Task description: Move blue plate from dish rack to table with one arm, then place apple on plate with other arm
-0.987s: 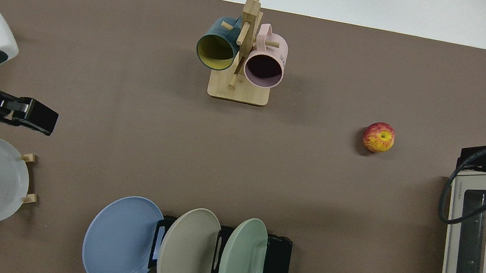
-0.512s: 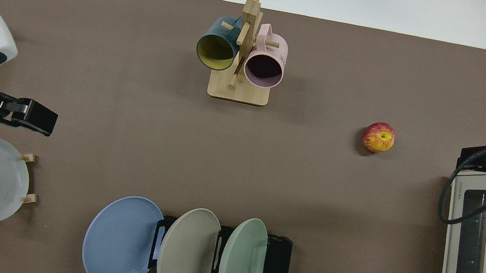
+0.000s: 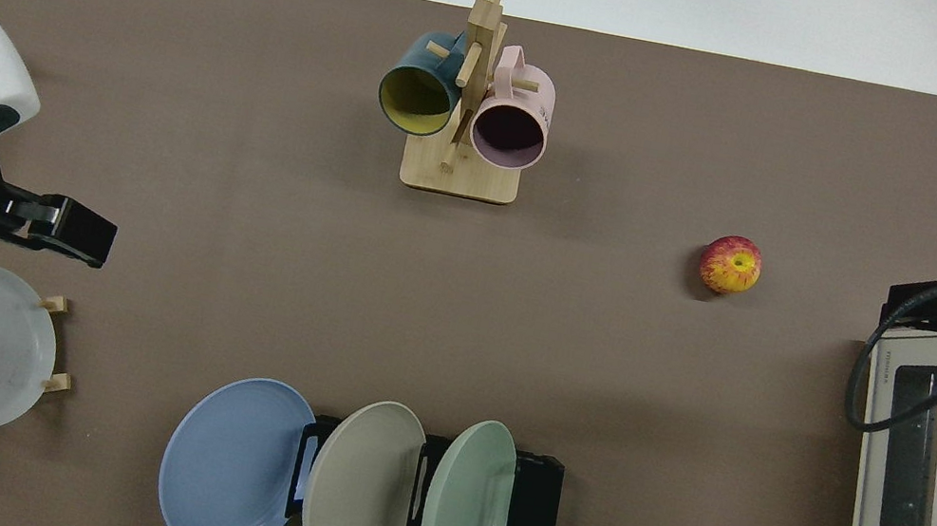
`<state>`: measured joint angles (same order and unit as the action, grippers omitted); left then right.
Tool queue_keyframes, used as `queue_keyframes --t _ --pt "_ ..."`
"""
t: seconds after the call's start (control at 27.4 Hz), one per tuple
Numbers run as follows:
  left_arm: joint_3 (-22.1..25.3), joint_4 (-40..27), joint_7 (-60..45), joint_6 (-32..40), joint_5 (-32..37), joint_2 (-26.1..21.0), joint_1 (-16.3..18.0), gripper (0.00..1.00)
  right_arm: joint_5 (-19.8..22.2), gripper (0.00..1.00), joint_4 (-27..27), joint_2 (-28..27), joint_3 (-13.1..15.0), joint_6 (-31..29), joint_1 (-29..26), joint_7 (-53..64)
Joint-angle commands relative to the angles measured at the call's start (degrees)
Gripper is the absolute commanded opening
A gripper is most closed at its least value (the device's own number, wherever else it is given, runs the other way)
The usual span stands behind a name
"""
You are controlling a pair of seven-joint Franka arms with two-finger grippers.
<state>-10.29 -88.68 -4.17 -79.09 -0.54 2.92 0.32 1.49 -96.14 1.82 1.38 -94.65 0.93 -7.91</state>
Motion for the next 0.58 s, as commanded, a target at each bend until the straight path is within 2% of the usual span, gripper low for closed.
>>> queue_keyframes --t 0.0,0.18,0.4,0.55 --pt "0.36 -5.62 0.57 -2.82 -1.39 3.84 0.03 1.0 -0.35 1.0 -1.59 1.52 -0.77 0.42 -0.75 -0.26" --pt "0.01 -9.04 0.57 -4.39 -1.39 5.16 -0.32 1.0 -0.44 1.0 -1.59 1.52 -0.85 1.39 -0.31 -0.17" --pt "-1.48 -23.35 0.48 -10.98 -4.2 9.29 -0.85 1.0 -0.44 1.0 -1.42 1.52 -1.29 1.31 -0.14 -0.35" --pt "-4.38 -35.04 0.3 -20.99 -5.34 13.59 -0.76 1.0 -0.44 1.0 -1.42 1.52 -1.38 1.31 -0.05 -0.26"
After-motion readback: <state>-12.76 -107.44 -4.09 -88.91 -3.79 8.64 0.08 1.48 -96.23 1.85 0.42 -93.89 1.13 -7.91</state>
